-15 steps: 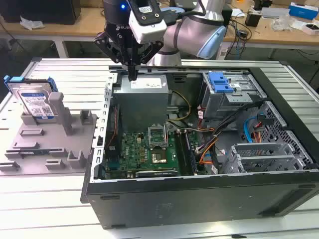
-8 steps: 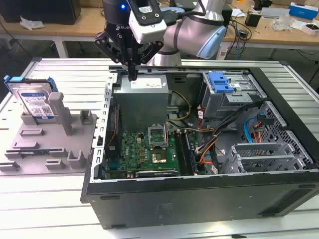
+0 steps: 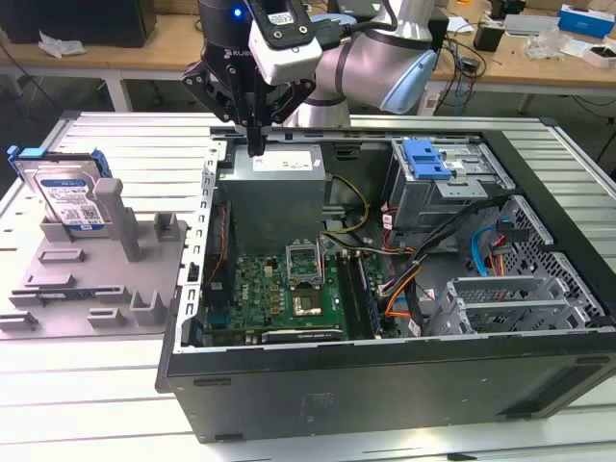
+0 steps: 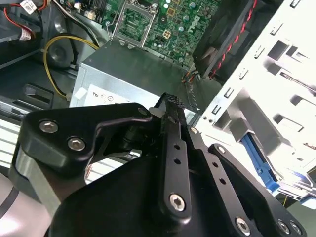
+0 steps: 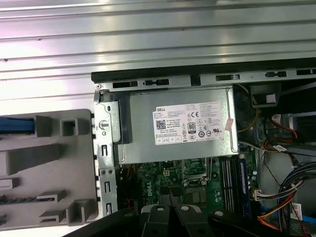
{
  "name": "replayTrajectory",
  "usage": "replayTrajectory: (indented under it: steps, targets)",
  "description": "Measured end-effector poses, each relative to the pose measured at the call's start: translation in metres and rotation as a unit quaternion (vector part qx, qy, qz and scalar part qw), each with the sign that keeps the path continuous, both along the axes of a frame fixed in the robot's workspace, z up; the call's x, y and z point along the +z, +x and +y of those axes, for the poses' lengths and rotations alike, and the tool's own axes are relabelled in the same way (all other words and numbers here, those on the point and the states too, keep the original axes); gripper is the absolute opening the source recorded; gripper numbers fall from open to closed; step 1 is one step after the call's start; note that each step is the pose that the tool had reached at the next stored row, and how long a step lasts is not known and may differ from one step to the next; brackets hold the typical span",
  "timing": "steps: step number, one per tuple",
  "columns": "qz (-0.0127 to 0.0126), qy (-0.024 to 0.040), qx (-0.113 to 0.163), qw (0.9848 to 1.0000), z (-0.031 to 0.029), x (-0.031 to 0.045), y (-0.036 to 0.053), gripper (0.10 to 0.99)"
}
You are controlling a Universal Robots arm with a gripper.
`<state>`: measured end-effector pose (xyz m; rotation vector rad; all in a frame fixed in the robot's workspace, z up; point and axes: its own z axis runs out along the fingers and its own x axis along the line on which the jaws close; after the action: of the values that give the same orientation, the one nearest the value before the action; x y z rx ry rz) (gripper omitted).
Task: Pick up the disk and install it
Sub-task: 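Reach for the disk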
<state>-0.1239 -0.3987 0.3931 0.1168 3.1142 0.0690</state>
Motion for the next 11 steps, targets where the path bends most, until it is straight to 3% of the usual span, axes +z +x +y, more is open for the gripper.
replayTrajectory:
  steps: [3, 11]
  targets:
    - [0.0001, 0.0000, 0.000, 1.0000, 0.0034, -0.0006, -0.0269, 0.106]
    - [0.0001, -0.0001, 0.000, 1.0000, 0.0102, -0.0015, -0.0598, 0.106]
